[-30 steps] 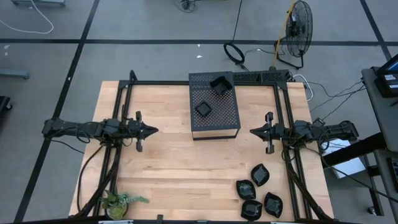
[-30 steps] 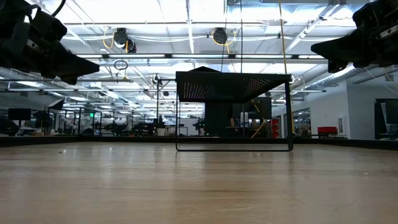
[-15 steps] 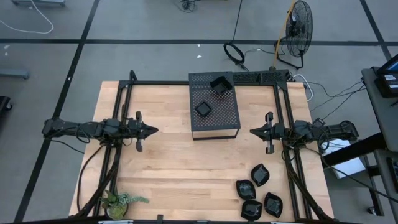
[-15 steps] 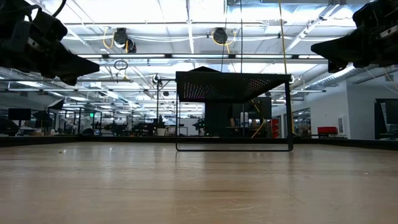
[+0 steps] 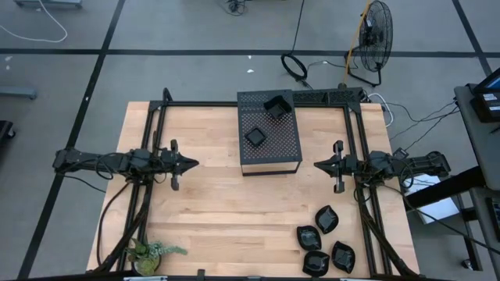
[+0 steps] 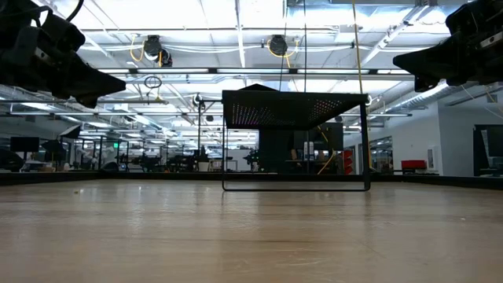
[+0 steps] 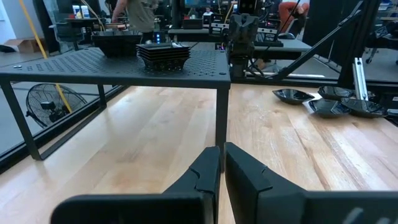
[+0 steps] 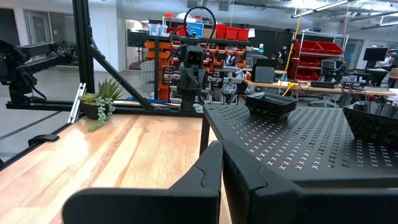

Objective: Pick & Place Mini shaped plates
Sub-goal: Put the leaf shaped plate on the shelf

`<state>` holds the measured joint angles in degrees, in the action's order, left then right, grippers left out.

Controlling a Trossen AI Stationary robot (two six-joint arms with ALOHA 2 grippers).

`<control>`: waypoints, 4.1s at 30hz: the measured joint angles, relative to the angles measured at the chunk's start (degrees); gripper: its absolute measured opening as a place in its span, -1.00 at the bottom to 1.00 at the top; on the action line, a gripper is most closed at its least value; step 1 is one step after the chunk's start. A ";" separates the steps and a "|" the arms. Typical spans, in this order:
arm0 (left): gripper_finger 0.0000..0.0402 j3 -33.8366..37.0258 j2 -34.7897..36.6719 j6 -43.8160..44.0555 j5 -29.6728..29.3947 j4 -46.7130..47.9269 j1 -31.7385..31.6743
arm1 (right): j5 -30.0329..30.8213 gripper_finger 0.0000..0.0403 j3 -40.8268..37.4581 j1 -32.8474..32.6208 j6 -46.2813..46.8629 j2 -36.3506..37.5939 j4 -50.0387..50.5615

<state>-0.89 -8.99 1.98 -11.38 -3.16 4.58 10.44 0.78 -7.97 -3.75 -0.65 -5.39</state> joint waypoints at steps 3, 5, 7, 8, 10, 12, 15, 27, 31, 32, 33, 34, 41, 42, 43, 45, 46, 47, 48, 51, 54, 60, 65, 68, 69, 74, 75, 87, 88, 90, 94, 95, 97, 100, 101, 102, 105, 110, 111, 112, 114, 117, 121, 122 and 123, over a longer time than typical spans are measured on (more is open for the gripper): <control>-0.87 0.00 0.00 0.00 0.00 0.00 0.00 | 0.01 -1.00 0.02 0.00 0.00 0.00 0.02; -0.87 0.00 0.00 0.00 0.00 0.00 0.00 | -0.01 -1.00 0.01 0.00 0.00 -0.01 0.00; -0.87 0.00 0.00 0.00 0.02 0.00 0.00 | -0.01 -1.00 0.01 0.00 0.00 -0.01 0.00; -0.87 0.00 0.00 0.00 0.02 0.00 0.00 | -0.01 -1.00 0.01 0.00 0.00 -0.01 0.01; -0.87 0.00 0.00 0.00 0.02 0.00 0.00 | -0.01 -1.00 0.00 0.00 0.00 -0.01 0.00; -0.87 0.00 0.00 0.00 0.02 -0.01 0.00 | -0.01 -1.00 0.02 0.00 0.00 -0.01 0.00; -0.87 0.00 0.00 0.00 0.04 -0.02 0.00 | -0.01 -1.00 0.02 0.00 0.00 -0.01 0.00; -0.87 0.02 0.00 0.00 0.20 -0.02 0.00 | -0.14 -1.00 0.01 0.00 5.10 -0.03 -2.19; -0.87 0.02 0.00 -0.02 0.20 -0.02 0.00 | -3.49 -1.00 0.01 0.00 16.54 0.00 -5.64; -0.87 0.02 0.00 0.00 0.20 -0.02 0.00 | -5.06 -1.00 0.01 0.00 20.01 -0.01 -6.05; -0.87 0.02 0.00 -0.02 0.17 -0.02 0.00 | -5.95 -1.00 0.00 -0.01 22.17 -0.01 -6.51; -0.87 0.02 0.00 -0.02 0.18 -0.04 0.00 | -5.90 -1.00 0.00 -0.02 23.48 -0.04 -7.47; -0.87 0.02 0.01 -0.02 0.15 -0.04 0.00 | -2.18 -0.96 0.00 -0.04 33.03 -0.67 -20.74; -0.87 0.02 0.00 -0.02 0.13 -0.04 0.00 | -3.97 -0.93 0.00 -0.16 33.81 -1.31 -25.11; -0.87 0.02 0.02 -0.02 0.13 -0.04 0.00 | -6.40 -0.90 -0.02 -0.53 35.00 -2.24 -29.60; -0.87 0.02 0.02 -0.02 0.11 -0.04 0.00 | -12.25 -0.83 -0.02 -2.13 36.20 -5.74 -37.73; -0.87 0.02 0.02 -0.02 0.11 -0.04 0.01 | -14.76 -0.80 -0.02 -3.42 36.09 -8.17 -40.77; -0.87 0.02 0.02 -0.02 0.06 -0.04 0.00 | -16.00 -0.78 -0.02 -5.01 35.59 -10.91 -43.47; -0.87 0.02 0.02 -0.02 -0.01 -0.04 0.01 | -16.43 -0.76 -0.02 -6.94 34.55 -14.22 -46.48; -0.87 0.02 0.02 -0.02 -0.02 -0.04 0.00 | -16.48 -0.71 1.10 -12.71 27.63 -24.97 -56.13; -0.87 0.02 0.02 -0.02 -0.02 -0.04 0.00 | -16.65 -0.65 4.61 -18.12 19.42 -35.53 -59.91; -0.87 0.02 0.02 -0.02 -0.07 -0.07 0.00 | -13.68 -0.32 21.14 -25.71 17.64 -50.29 -46.26; -0.87 0.02 -0.13 -0.02 -0.18 -0.08 0.01 | -0.60 0.02 38.88 -30.37 32.86 -56.28 2.35; -0.87 0.02 -0.37 -0.02 -0.17 -0.04 0.02 | 2.36 0.09 46.16 -31.89 51.90 -60.16 30.57; -0.87 0.02 -0.36 -0.02 -0.20 -0.03 0.00 | 1.00 0.09 47.48 -32.15 58.81 -61.24 38.02; -0.87 0.02 -0.37 -0.02 -0.17 0.00 0.02 | -9.15 0.00 46.68 -34.90 84.83 -63.36 55.24; -0.87 0.00 -0.37 -0.02 -0.17 0.00 0.02 | -9.24 -0.03 45.53 -35.67 87.59 -63.49 55.81; -0.87 0.02 -0.37 -0.02 -0.20 -0.02 0.00 | -9.14 -0.21 33.06 -36.79 99.73 -63.44 46.30; -0.87 0.02 -0.37 -0.02 -0.20 -0.02 0.00 | -9.18 -0.22 32.23 -36.79 100.09 -63.44 45.74; -0.87 0.02 -0.37 -0.02 -0.20 -0.01 0.01 | -9.18 -0.25 31.13 -36.79 100.72 -63.44 45.31; -0.87 0.02 -0.37 -0.02 -0.22 -0.02 0.02 | -9.14 -0.29 30.56 -36.79 100.64 -63.44 45.26; -0.87 0.02 -0.37 -0.02 -0.22 -0.02 0.01 | -9.08 -0.31 30.56 -36.79 100.59 -63.44 45.22; -0.87 0.02 -0.37 -0.02 -0.21 -0.02 0.01 | -9.08 -0.35 30.56 -36.79 100.56 -63.44 45.20; -0.87 0.02 -0.37 -0.02 -0.22 -0.02 0.02 | -8.83 -0.43 30.56 -36.79 100.25 -63.44 45.24; -0.87 0.02 -0.37 -0.02 -0.22 -0.02 0.02 | -8.54 -0.47 30.56 -36.79 100.09 -63.44 45.24; -0.87 0.02 -0.37 -0.02 -0.22 -0.02 0.01 | -7.77 -0.51 30.56 -36.79 99.87 -63.44 45.26; -0.87 0.02 -0.37 -0.02 -0.22 -0.02 0.02 | -4.82 -0.66 30.56 -36.70 98.49 -63.44 45.26; -0.87 0.02 -0.37 -0.02 -0.22 -0.02 0.00 | 0.83 -0.93 30.56 -35.77 95.58 -63.44 45.47; -0.87 0.02 -0.35 -0.02 -0.22 -0.02 0.02 | 2.04 -0.96 30.56 -35.44 94.75 -63.44 45.49; -0.87 0.02 -0.37 -0.02 -0.22 -0.02 0.00 | 3.65 -0.98 30.56 -35.08 93.93 -63.42 45.54; -0.87 0.02 -0.37 -0.02 -0.22 -0.02 0.02 | 7.20 -0.97 30.56 -34.23 92.21 -63.42 45.95; -0.87 0.02 -0.37 -0.02 -0.22 -0.02 0.00 | 11.74 -0.95 30.54 -32.40 88.71 -63.42 46.87; -0.87 0.02 -0.37 -0.02 -0.22 -0.02 0.00 | 16.16 -0.98 30.53 -29.79 83.60 -63.40 48.56; -0.87 0.02 -0.37 -0.02 -0.22 -0.02 0.01 | 16.71 -0.98 30.53 -29.16 82.79 -63.40 48.76; -0.87 0.02 -0.37 -0.02 -0.22 -0.02 0.02 | 16.74 -0.98 30.54 -28.43 82.09 -63.40 48.80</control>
<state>-0.86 -9.36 1.96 -11.60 -3.18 4.60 27.18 31.32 -36.39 78.34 -64.05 43.41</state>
